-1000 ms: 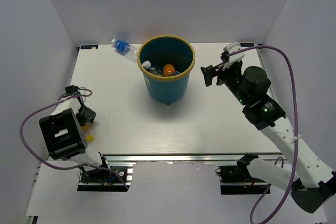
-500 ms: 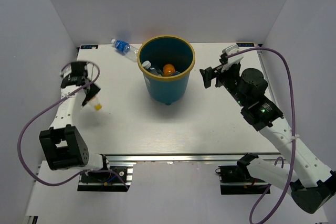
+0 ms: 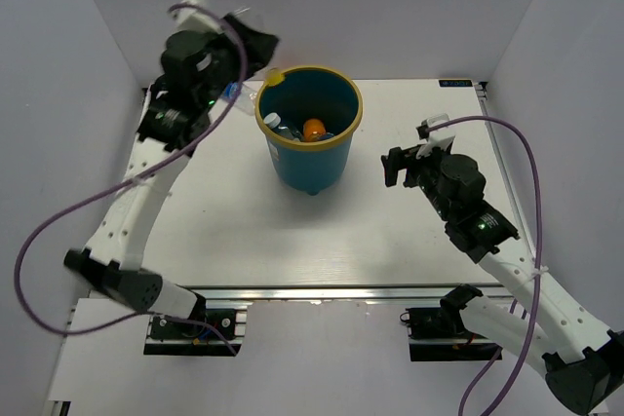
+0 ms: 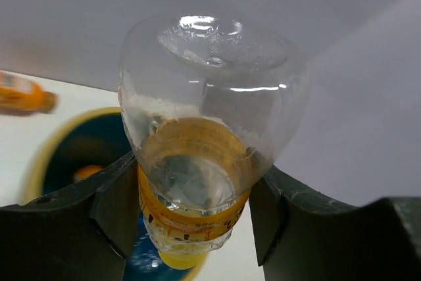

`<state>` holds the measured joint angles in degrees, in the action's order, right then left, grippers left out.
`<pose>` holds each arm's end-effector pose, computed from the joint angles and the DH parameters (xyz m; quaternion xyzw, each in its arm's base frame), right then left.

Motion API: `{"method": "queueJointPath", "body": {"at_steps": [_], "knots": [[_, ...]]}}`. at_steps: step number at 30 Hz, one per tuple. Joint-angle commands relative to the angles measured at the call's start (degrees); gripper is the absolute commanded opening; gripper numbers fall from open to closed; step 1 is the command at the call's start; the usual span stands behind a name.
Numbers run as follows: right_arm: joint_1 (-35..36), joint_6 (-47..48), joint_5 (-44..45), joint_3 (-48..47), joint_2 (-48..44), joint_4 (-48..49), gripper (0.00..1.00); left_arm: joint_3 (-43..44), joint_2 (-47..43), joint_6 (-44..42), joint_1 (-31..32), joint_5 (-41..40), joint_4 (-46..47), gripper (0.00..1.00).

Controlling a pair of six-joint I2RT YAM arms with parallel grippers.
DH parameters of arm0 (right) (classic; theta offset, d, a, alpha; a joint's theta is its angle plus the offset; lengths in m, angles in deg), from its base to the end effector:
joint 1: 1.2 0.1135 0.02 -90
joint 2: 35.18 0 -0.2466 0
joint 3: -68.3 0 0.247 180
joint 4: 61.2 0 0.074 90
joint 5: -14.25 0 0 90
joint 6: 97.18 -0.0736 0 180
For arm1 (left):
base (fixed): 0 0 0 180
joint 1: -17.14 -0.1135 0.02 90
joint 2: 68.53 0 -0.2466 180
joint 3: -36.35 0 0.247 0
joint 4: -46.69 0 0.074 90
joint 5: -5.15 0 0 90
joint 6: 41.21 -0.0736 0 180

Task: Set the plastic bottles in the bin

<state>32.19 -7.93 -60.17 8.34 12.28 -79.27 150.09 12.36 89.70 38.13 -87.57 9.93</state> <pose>0.2101 0.1148 0.3346 -0.1188 0.7298 0.0994 0.6659 0.3146 -0.1170 0.4809 -0.1423 0.7168 -0.3361 0.5941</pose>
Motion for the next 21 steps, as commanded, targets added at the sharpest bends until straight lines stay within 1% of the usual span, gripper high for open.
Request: {"method": "queueJointPath", "body": {"at_steps": [1,4,5,6,8,10,12,15,18,19,21], "knots": [[-0.3,-1.7,2.1,-0.7,-1.7,2.7,0.89,8.2,10.5,-4.3,6.8,-1.1,-1.4,0.64],[-0.4,-1.5,2.8,-0.1,-2.4,2.6,0.89,12.9,14.9,-5.6,7.9,-1.8,-3.7,0.71],[-0.4,-1.3,3.1,0.0,-2.5,2.6,0.89,13.4,16.5,-6.0,8.0,-2.0,-3.9,0.76],[-0.4,-1.1,3.1,0.2,-2.5,2.7,0.89,14.0,17.1,-6.3,8.1,-2.2,-4.5,0.85],[-0.4,-0.7,3.4,0.2,-2.3,3.0,0.89,15.9,17.7,-7.0,8.3,-2.1,-7.1,0.92],[-0.4,-0.6,3.6,0.2,-1.8,3.1,0.89,15.2,16.9,-7.7,8.4,-1.9,-7.6,0.98],[-0.4,-0.4,3.7,0.2,-1.2,3.3,0.89,13.9,14.9,-8.0,8.5,-0.7,-6.7,0.98],[-0.5,0.0,3.0,0.6,-0.2,4.7,0.89,14.2,13.9,-8.0,8.6,0.1,-6.8,0.98],[-0.5,-0.1,3.3,0.4,1.1,5.1,0.89,17.9,14.7,-9.1,8.5,-5.4,-10.8,0.98],[-0.5,-0.1,3.7,0.2,1.4,5.0,0.89,19.1,15.1,-9.6,8.5,-11.3,-13.7,0.98],[-0.5,-0.3,4.0,-0.1,1.8,5.0,0.89,20.7,15.6,-9.8,7.3,-16.3,-15.6,0.98]]}}
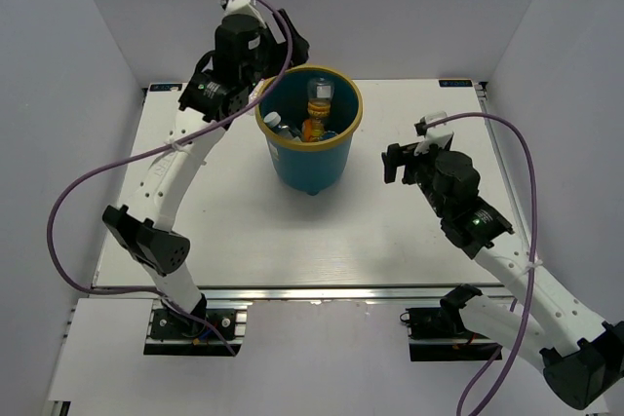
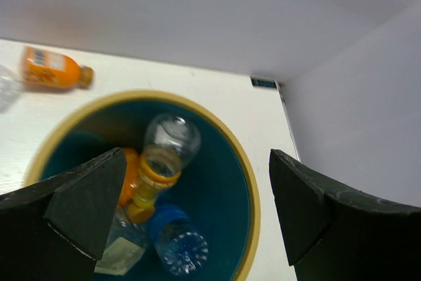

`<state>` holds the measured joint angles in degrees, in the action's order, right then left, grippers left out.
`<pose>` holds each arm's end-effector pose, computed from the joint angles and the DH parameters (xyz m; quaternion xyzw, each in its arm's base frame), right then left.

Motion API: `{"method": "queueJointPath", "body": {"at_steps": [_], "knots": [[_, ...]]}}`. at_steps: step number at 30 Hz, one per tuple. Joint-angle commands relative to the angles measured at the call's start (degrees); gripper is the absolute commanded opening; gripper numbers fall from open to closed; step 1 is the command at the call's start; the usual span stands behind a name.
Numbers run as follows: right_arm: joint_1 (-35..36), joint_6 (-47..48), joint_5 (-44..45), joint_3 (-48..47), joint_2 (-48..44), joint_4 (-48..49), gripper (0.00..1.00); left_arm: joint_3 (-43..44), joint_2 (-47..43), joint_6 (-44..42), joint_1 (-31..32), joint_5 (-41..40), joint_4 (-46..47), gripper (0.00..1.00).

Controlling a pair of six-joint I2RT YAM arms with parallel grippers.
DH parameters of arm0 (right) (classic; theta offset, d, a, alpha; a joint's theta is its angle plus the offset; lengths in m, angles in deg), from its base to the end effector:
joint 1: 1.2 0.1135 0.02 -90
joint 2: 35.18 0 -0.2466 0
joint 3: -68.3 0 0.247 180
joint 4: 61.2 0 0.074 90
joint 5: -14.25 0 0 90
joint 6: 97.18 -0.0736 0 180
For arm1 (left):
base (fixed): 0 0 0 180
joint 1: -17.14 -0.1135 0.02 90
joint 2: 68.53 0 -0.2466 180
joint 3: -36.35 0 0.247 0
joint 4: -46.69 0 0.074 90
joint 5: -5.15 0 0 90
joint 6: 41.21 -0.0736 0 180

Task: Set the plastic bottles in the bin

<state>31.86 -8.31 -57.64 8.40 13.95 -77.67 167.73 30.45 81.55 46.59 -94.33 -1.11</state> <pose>0.2174 0.1142 0.3318 -0.0998 0.7330 0.0833 0.6677 0.3616 -0.1902 0.4505 -0.0730 0.7910 -0.2557 0.5510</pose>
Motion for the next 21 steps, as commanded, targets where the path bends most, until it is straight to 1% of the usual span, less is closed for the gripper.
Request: {"method": "queueJointPath", "body": {"at_steps": [1,2,3,4,5,6,9,11,13,15,17,18,20,21], "knots": [[-0.2,0.0,1.9,-0.1,0.3,3.4,0.89,2.8,-2.6,-0.4,-2.3,-11.8,-5.5,0.98],[-0.2,0.0,2.3,0.0,0.4,3.6,0.89,1.8,-2.7,0.7,-3.4,-11.3,-5.9,0.98],[-0.4,-0.1,2.7,0.3,0.4,3.8,0.89,0.8,-2.8,1.8,-7.4,-9.5,-6.1,0.98],[-0.4,-0.1,3.8,0.4,0.5,3.9,0.89,-0.5,-3.1,4.4,-9.9,-7.2,-5.5,0.98],[-0.5,0.0,4.6,0.7,0.6,4.3,0.89,-2.1,-3.4,5.6,-12.2,-2.8,-4.6,0.98],[-0.5,0.2,5.5,1.1,0.7,4.4,0.89,-5.7,-3.4,6.7,-15.9,-1.8,-3.5,0.98],[-0.8,-0.2,9.7,2.0,1.4,5.7,0.89,-11.1,-2.7,7.4,-19.9,0.2,2.4,0.98],[-1.1,-1.0,11.2,2.3,2.3,5.8,0.89,-13.6,0.6,7.2,-20.7,0.9,4.7,0.98],[-1.2,-1.2,11.9,2.3,3.0,6.0,0.89,-12.8,3.8,7.6,-21.8,2.6,6.2,0.98],[-1.2,-2.0,13.0,2.3,4.1,5.7,0.89,-12.0,9.5,8.8,-22.9,4.5,8.2,0.98],[-1.4,-2.6,14.1,2.0,5.4,5.1,0.89,-8.3,13.9,10.8,-23.8,4.8,8.4,0.98],[-1.4,-2.6,14.2,1.9,5.9,4.7,0.89,-6.5,18.7,11.5,-24.6,4.6,7.5,0.98],[-1.5,-2.3,14.4,1.3,7.3,3.9,0.89,-1.7,23.1,12.7,-25.4,6.0,6.8,0.98],[-1.6,-1.7,14.7,1.1,7.7,3.8,0.89,-1.1,26.4,12.9,-26.2,7.2,8.2,0.98]]}}
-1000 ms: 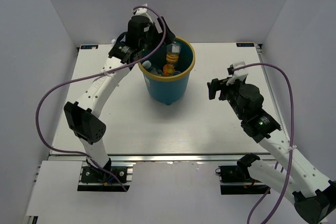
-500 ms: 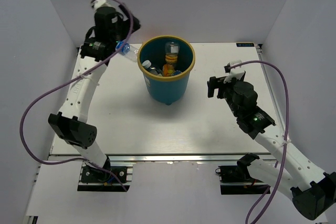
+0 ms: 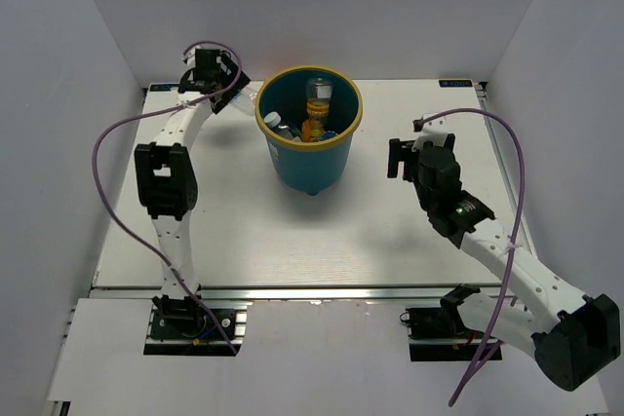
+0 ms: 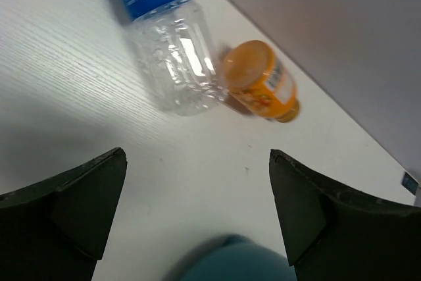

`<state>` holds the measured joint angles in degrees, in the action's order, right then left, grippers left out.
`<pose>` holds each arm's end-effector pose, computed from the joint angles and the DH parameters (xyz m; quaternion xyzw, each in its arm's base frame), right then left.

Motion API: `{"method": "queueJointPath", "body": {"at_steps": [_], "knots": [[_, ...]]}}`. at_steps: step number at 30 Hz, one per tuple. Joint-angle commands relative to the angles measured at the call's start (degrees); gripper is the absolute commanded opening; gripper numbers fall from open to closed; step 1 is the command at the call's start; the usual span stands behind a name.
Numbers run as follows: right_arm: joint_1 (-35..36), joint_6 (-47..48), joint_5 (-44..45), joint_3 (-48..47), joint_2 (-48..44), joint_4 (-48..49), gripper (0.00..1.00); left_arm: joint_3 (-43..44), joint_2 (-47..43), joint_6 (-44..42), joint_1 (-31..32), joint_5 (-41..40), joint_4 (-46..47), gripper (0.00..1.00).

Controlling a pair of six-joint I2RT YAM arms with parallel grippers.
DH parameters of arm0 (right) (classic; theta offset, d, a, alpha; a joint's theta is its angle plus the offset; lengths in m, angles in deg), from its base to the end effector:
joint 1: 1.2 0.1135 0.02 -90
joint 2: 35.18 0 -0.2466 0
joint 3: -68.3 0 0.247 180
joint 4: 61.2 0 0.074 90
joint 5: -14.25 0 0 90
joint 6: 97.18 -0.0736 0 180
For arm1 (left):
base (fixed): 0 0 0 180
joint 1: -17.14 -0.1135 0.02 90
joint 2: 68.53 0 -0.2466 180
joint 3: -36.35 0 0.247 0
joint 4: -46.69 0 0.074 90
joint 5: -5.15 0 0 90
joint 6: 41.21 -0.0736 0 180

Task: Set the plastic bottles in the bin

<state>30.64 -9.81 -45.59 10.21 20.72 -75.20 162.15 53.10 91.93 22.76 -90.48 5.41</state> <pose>0.2432 0.1075 0.2990 -0.0302 0.7665 -0.0124 0.6414 0.5113 -0.0431 0.2526 -0.3083 0.8397 -0.1436 0.4233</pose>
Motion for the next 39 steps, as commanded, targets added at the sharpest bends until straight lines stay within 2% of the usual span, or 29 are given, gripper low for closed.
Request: {"method": "queueJointPath", "body": {"at_steps": [1,5,11,14,19,25,28,31,34,35,38,39], "knots": [[-0.4,0.0,3.5,-1.1,1.6,1.1,0.89,4.5,5.0,3.4,-2.6,4.2,2.7,0.98],[-0.7,1.2,6.1,-2.5,5.0,0.6,0.89,5.0,10.6,6.3,-4.0,4.0,8.2,0.98],[-1.0,0.6,8.2,-5.4,9.7,-4.2,0.89,9.7,20.2,12.8,-4.8,-1.2,14.6,0.98],[-1.1,0.4,9.2,-5.4,10.7,-5.3,0.89,10.5,24.0,15.3,-4.8,-2.9,21.1,0.98],[-1.1,0.8,9.7,-5.5,11.5,-5.9,0.89,13.3,29.3,18.8,-4.8,-2.5,27.0,0.98],[-1.3,1.2,10.0,-6.1,12.7,-6.1,0.89,19.5,36.8,22.1,-4.7,-0.4,39.3,0.98],[-1.5,1.3,10.4,-6.1,13.7,-6.6,0.89,22.3,39.3,22.7,-4.0,-6.0,40.5,0.98],[-1.5,1.3,11.1,-6.6,14.7,-6.8,0.89,24.7,41.3,23.8,-3.7,-7.0,43.3,0.98],[-1.6,1.0,11.6,-7.0,14.9,-7.8,0.89,25.1,40.3,22.9,-3.8,-8.0,44.3,0.75],[-1.6,1.0,11.7,-6.9,14.8,-8.0,0.89,24.8,39.6,21.8,-3.8,-8.3,43.8,0.63],[-1.7,0.5,11.7,-5.9,13.3,-7.6,0.9,22.8,34.8,17.4,-4.0,-9.4,42.4,0.48],[-1.7,0.3,11.2,-5.0,12.3,-6.7,0.89,18.6,32.7,16.8,-4.0,-9.0,42.3,0.37]]}}
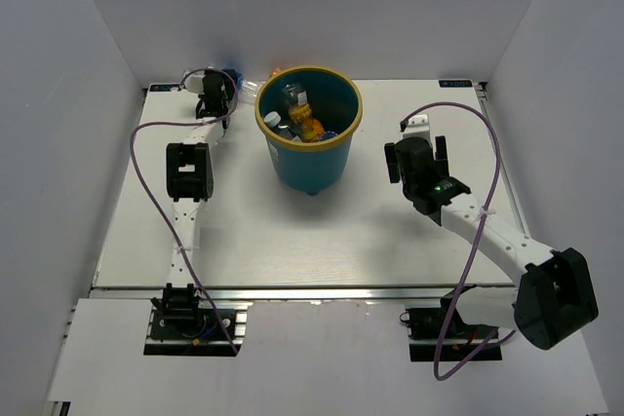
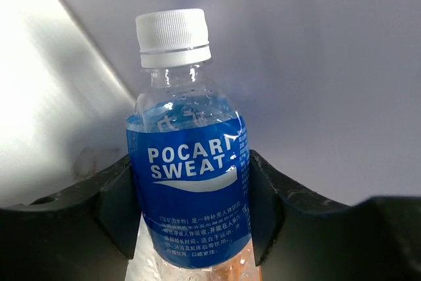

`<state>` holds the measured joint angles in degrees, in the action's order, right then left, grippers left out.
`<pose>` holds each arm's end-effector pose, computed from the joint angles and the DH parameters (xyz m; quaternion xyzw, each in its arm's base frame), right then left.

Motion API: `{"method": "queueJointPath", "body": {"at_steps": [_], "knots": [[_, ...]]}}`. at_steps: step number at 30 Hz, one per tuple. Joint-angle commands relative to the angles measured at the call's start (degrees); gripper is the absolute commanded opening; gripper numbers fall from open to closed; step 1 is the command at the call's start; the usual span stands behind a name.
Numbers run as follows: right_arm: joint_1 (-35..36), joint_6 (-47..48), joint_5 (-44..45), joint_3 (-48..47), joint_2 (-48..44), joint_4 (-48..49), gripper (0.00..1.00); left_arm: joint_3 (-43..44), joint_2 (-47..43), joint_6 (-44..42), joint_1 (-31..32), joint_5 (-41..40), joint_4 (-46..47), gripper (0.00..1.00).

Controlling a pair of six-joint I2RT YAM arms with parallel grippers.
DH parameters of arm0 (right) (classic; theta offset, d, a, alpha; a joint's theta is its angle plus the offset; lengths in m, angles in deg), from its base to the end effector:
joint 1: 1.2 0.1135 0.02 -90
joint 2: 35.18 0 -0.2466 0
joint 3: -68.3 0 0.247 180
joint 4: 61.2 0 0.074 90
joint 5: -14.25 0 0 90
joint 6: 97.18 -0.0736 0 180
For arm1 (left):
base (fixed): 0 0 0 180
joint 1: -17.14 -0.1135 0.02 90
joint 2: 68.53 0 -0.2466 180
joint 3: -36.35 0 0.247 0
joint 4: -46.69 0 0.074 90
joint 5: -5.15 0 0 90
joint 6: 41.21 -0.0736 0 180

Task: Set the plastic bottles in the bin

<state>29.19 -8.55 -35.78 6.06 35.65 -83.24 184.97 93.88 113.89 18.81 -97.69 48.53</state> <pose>0.2788 0.1087 0.2431 -0.0407 0.8328 -0.1582 0.5289 0.6378 -0.0022 0.0990 -0.4657 0.6197 -0.2718 0.5703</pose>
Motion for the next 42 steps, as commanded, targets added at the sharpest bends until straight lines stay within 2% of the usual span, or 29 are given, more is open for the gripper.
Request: {"method": "queueJointPath", "body": {"at_steps": [1,2,3,6,10,11,14,16,18,19,22,25,29,32,33,35,38,42], "knots": [[-0.2,-1.5,0.8,-0.5,-3.1,1.7,0.89,-7.4,-13.0,-5.4,-0.4,-0.6,-0.3,0.34],[-0.2,-2.0,0.1,-0.2,-3.5,1.9,0.89,-11.3,-16.0,-6.1,-0.4,1.3,3.2,0.32],[-0.2,-2.3,-1.2,0.2,-4.2,2.0,0.89,-18.9,-19.0,-8.0,-0.4,1.6,4.6,0.32],[-0.3,-3.5,-3.0,1.2,-5.9,1.7,0.89,-29.8,-31.1,-11.7,-0.4,1.4,6.3,0.32],[-0.3,-5.1,-4.5,2.1,-9.3,0.3,0.89,-38.2,-45.2,-15.7,-0.3,3.4,5.2,0.3],[-0.3,-6.0,-5.6,2.5,-10.2,0.3,0.89,-40.1,-51.0,-16.5,-0.3,4.1,5.8,0.29],[-0.3,-7.2,-8.1,4.7,-14.2,0.6,0.89,-48.7,-60.0,-18.1,0.1,5.0,8.4,0.29],[-0.3,-8.8,-9.1,6.3,-18.1,0.6,0.89,-52.7,-69.9,-19.9,1.0,6.1,9.0,0.29],[-0.3,-9.2,-10.1,7.0,-19.7,0.2,0.89,-54.6,-73.3,-20.4,2.3,7.7,8.6,0.29],[-0.3,-9.4,-10.5,7.4,-20.4,0.0,0.89,-55.5,-74.4,-20.9,4.2,11.1,9.0,0.29],[-0.3,-9.7,-11.8,8.4,-22.7,-0.1,0.89,-55.3,-76.8,-24.6,9.9,14.7,4.3,0.3],[-0.3,-10.4,-11.3,8.9,-24.2,-0.4,0.89,-54.8,-77.4,-29.6,15.5,14.3,1.7,0.41],[-0.3,-10.8,-10.5,9.4,-26.0,-0.4,0.89,-52.7,-76.3,-32.8,18.4,15.5,-2.5,0.52],[-0.3,-10.6,-10.5,9.8,-26.4,0.2,0.89,-50.3,-76.1,-36.9,19.6,21.4,-4.8,0.93],[-0.3,-10.7,-10.4,9.9,-26.5,0.3,0.89,-49.2,-76.0,-38.5,20.0,21.8,-6.5,0.98],[-0.3,-10.4,-10.3,9.8,-26.4,0.3,0.89,-47.6,-76.3,-42.6,20.6,20.6,-10.6,0.98],[-0.3,-10.8,-10.1,9.9,-26.2,0.9,0.89,-48.0,-77.8,-45.3,20.7,15.4,-10.6,0.98],[-0.3,-10.7,-8.4,10.1,-25.8,1.2,0.89,-47.4,-77.9,-49.1,20.6,1.4,-11.5,0.98]]}}
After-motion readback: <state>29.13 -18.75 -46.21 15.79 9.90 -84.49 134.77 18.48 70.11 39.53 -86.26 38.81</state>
